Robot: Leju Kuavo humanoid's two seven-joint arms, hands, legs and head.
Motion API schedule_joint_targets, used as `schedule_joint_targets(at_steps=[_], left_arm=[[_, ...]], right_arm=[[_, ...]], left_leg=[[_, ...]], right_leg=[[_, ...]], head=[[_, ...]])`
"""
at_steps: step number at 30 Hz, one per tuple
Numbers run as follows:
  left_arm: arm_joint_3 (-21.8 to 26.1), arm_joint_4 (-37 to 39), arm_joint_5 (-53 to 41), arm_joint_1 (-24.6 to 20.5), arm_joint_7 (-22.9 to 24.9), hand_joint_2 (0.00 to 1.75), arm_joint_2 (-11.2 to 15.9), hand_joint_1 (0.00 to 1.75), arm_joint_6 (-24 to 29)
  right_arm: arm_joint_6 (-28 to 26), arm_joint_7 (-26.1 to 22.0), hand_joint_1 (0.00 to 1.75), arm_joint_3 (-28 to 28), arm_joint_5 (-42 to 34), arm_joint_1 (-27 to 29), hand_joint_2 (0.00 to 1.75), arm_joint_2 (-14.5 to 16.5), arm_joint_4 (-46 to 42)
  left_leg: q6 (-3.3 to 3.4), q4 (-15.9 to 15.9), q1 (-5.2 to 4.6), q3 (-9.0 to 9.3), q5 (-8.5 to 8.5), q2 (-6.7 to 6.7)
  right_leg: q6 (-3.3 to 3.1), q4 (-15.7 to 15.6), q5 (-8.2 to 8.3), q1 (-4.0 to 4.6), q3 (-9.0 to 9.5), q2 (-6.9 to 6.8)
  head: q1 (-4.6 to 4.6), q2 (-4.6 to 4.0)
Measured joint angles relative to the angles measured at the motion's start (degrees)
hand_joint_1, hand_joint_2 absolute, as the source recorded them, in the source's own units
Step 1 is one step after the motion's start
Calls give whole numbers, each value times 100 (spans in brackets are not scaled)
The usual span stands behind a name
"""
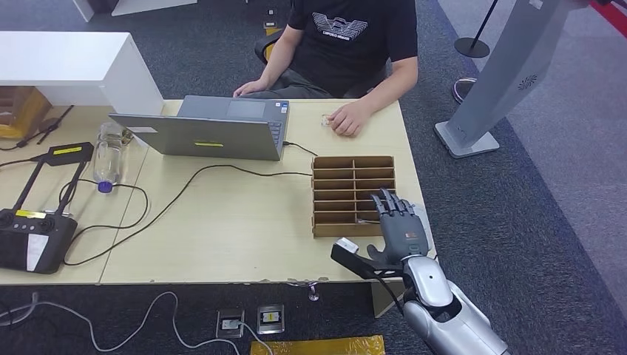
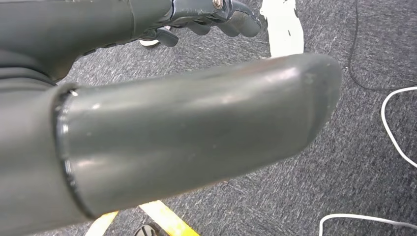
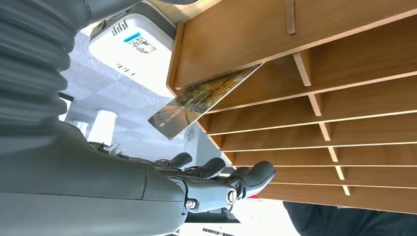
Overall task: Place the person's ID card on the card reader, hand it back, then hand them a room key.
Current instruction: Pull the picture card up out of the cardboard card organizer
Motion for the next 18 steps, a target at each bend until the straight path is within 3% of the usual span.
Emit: schedule_joint_targets(at_steps=[18], left_arm=[[1,0,-4,0,0,0,3,0,0]], right_arm=[[144,197,0,-169,-45,15,175,-156,0]], left_leg=[[0,0,0,0,0,0]], right_leg=[[0,0,0,0,0,1]], head=[[1,0]])
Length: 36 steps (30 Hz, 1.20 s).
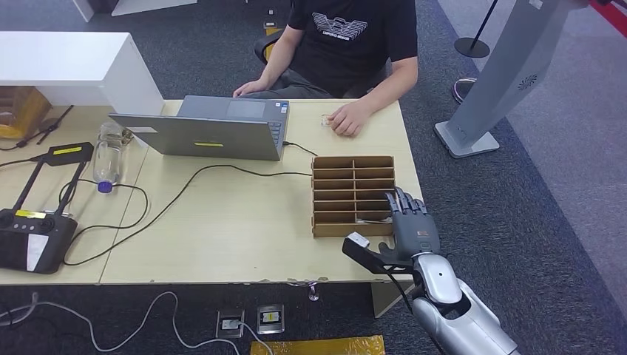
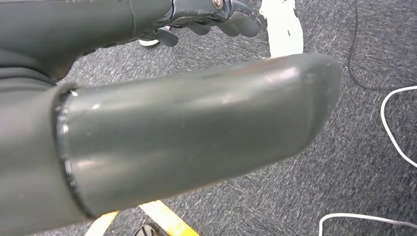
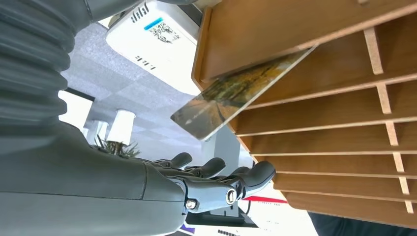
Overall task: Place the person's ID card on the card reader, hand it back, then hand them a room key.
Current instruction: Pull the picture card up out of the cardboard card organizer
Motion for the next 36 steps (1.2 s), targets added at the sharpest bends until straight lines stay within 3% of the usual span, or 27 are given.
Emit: schedule_joint_targets(at_steps=[8,12,13,36], left_arm=[[-1,0,2,0,0,0,0,0,7],[1,0,2,0,0,0,0,0,14],[0,0,2,0,0,0,0,0,14],[0,0,-60,0,0,0,-2,0,-26]], right_arm=[[34,-10,3,-20,-14,12,175,0,0],[22,-68,167,-19,-172,19,175,0,0],[18,-83,174,-19,-216,22,175,0,0],[-184,-352,175,97,-849,-26,175,24,-4]], left_leg=[[0,0,0,0,0,0],[0,0,0,0,0,0],[0,0,0,0,0,0],[0,0,0,1,0,0]], right_leg=[[0,0,0,0,0,0],[0,0,0,0,0,0],[0,0,0,0,0,0],[0,0,0,0,2,1]], head=[[-1,0],[-1,0],[-1,0],[-1,0]])
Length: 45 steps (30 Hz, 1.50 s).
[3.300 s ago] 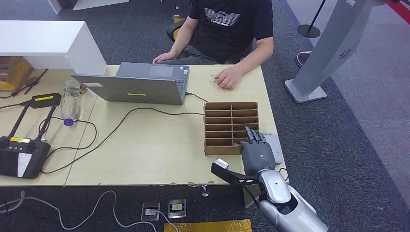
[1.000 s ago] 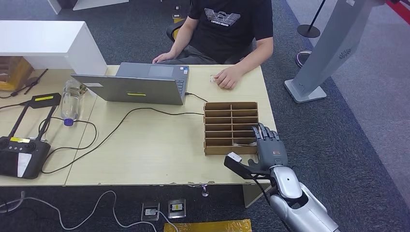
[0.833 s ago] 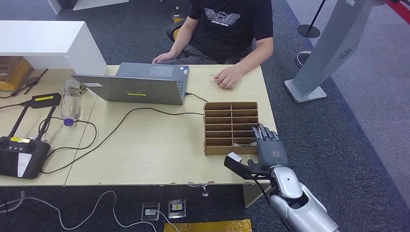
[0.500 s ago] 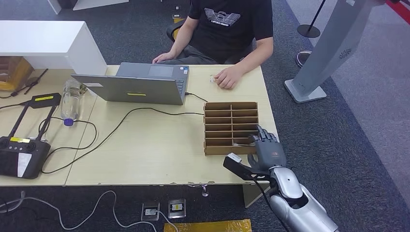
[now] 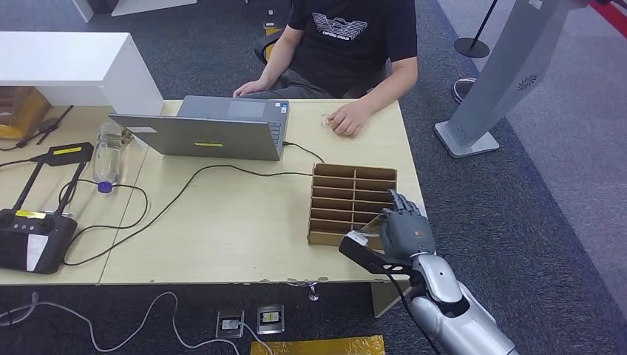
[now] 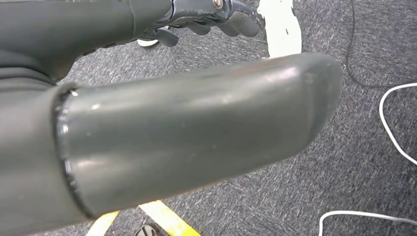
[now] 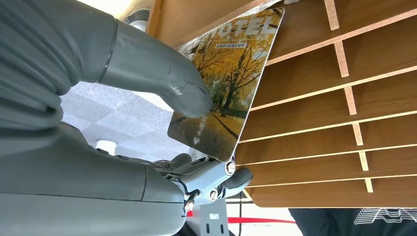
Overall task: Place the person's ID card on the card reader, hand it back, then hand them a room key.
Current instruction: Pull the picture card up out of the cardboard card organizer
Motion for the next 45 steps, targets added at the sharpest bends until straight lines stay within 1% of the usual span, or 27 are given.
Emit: schedule_joint_targets(at_steps=[16,23,30,36,45], left_arm=[[0,0,0,0,0,0,0,0,10],[-1,0,9,1,0,0,0,0,19],[-1,0,24,3,0,0,0,0,19],[-1,0,24,2,0,0,-2,0,-9],[0,0,22,1,0,0,-2,0,-19]], right_arm=[[-70,19,175,105,-46,-31,175,13,2],[-199,42,175,165,14,-98,175,11,-19],[-167,11,175,56,79,-274,175,-36,-366],[-75,-13,175,-91,210,-298,175,-42,-734],[-82,-78,175,-204,305,-287,175,9,-885]], left_leg=[[0,0,0,1,0,0],[0,0,0,0,1,0],[-1,0,-1,1,2,0],[-1,0,0,0,1,0],[-1,0,0,0,2,0]], right_leg=[[0,0,0,0,0,1],[0,1,0,0,0,0],[0,0,1,-1,0,0],[0,0,1,0,0,0],[0,0,1,0,0,0]], head=[[0,0],[1,0],[1,0],[1,0],[0,0]])
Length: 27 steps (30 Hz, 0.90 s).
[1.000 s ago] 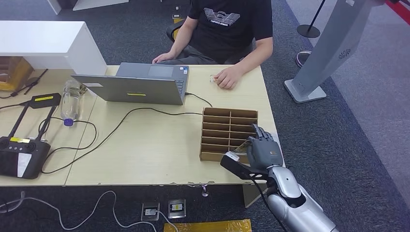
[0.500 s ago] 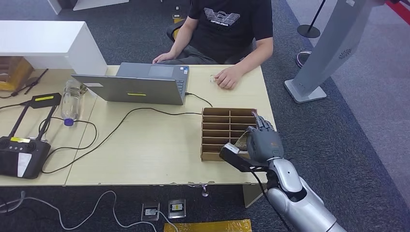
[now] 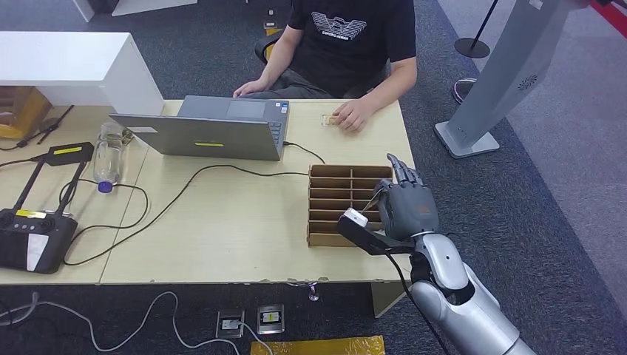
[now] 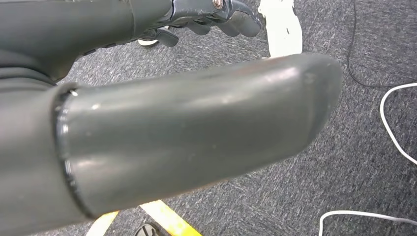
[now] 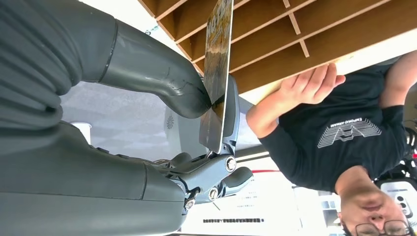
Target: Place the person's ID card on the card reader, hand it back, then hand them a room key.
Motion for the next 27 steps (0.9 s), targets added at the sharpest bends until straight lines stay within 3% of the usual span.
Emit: schedule_joint_targets(at_steps=[9,19,27], left_arm=[[-1,0,-2,-1,-19,0,-24,0,32],[-1,0,-77,-2,-52,0,-74,0,19],[-17,-2,-206,-6,-52,0,-111,0,-45]], right_arm=[[-287,-376,175,-313,369,-136,175,52,-104],[-351,-834,175,-734,942,-688,175,148,1],[-409,-942,175,-842,1385,-1329,175,398,630]], left_leg=[[0,0,0,-1,0,0],[0,0,0,-2,0,0],[0,0,0,-3,1,-1]], right_leg=[[0,0,0,-1,0,0],[0,2,0,-1,0,0],[0,2,0,0,0,-2]], head=[[0,0],[0,0],[1,0]])
